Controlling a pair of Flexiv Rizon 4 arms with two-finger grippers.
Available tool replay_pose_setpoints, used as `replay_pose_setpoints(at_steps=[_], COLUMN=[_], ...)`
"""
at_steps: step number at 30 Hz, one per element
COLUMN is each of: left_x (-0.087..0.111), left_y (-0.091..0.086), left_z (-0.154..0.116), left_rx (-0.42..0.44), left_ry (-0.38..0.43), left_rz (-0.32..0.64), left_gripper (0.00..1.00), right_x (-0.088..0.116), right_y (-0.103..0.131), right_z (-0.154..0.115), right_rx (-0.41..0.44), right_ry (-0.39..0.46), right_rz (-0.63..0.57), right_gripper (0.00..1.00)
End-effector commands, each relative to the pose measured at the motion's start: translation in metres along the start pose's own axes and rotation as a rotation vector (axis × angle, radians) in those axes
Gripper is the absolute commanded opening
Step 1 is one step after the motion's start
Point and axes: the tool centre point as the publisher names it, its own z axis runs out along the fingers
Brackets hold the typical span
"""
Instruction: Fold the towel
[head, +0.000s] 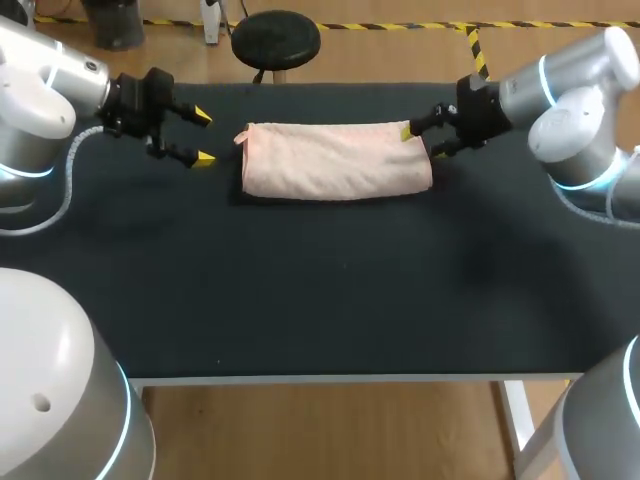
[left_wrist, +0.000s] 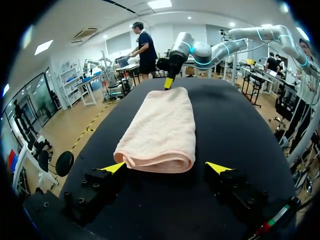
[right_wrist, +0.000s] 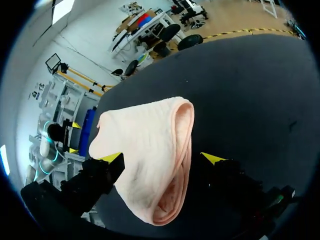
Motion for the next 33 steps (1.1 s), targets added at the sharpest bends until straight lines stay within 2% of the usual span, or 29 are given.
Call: replay_pose_setpoints(at_steps=[1, 15, 32, 33], left_x=[0.001, 0.001, 0.001, 0.001], left_y=[0.001, 0.001, 0.001, 0.001], left_z=[0.000, 0.000, 0.000, 0.000], left_rx=[0.002, 0.002, 0.002, 0.002], left_ry=[-0.002, -0.002, -0.002, -0.002], left_rz=[0.001, 0.001, 0.001, 0.001], left_gripper=[1.00, 1.00, 1.00, 1.00], right_x=[-0.008, -0.007, 0.004, 0.004], right_y=[0.008, 0.004, 0.001, 0.001], right_z=[0.006, 0.021, 0.044, 0.045], right_rx=[0.115, 0.147, 0.175, 0.173], right_ry=[0.061, 0.064, 0.065, 0.061], right_rz=[0.127, 0.111, 0.111, 0.112], right_gripper=[1.00, 1.00, 1.00, 0.88])
